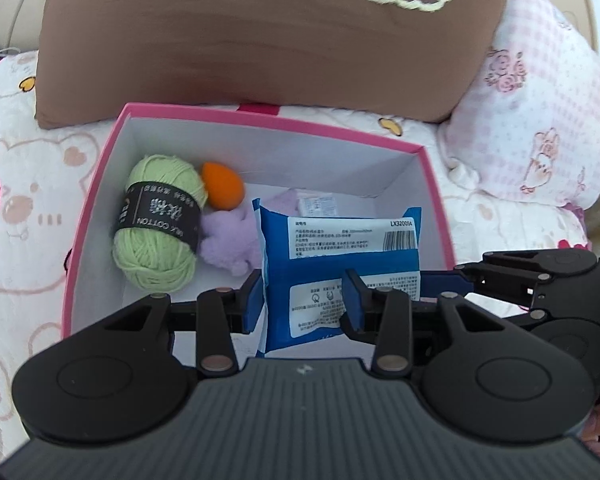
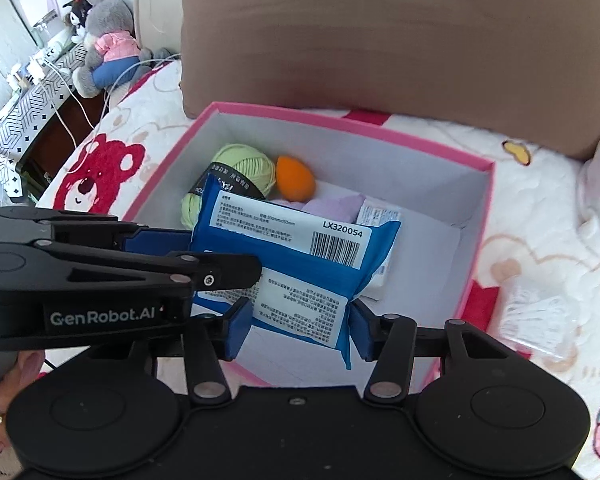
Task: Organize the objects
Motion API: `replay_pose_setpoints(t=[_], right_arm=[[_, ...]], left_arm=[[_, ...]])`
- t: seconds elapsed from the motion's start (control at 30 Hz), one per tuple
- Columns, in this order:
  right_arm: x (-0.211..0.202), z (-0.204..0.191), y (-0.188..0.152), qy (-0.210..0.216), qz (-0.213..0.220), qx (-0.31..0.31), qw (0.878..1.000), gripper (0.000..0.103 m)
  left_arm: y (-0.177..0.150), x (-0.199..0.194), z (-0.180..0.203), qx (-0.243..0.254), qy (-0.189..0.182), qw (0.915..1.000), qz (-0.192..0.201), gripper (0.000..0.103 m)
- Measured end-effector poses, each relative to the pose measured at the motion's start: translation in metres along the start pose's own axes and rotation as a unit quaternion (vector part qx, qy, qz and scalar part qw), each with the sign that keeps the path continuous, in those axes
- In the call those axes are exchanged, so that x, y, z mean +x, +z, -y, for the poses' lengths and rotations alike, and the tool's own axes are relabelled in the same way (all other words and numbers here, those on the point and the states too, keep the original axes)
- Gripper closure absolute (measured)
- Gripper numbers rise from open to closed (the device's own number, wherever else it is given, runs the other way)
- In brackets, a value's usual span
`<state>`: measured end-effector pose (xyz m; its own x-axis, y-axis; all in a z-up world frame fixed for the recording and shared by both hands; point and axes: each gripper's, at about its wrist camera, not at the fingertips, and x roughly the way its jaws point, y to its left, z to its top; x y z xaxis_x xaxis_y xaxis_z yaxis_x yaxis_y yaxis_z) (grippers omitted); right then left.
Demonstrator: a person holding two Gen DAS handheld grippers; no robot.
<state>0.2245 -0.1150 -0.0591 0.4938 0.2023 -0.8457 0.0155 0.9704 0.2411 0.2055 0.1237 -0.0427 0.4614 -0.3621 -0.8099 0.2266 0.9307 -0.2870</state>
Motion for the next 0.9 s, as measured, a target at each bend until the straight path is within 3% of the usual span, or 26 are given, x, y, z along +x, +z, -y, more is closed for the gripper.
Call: replay_pose_setpoints(t=[0.9], right_arm=[[0.094,0.007,0.000,0.026,-0.090,0.082,0.992,0.047]], left_arm=[[-0.008,0.067,-0.056,-0.059,0.021,0.9952,-0.075,0.064]])
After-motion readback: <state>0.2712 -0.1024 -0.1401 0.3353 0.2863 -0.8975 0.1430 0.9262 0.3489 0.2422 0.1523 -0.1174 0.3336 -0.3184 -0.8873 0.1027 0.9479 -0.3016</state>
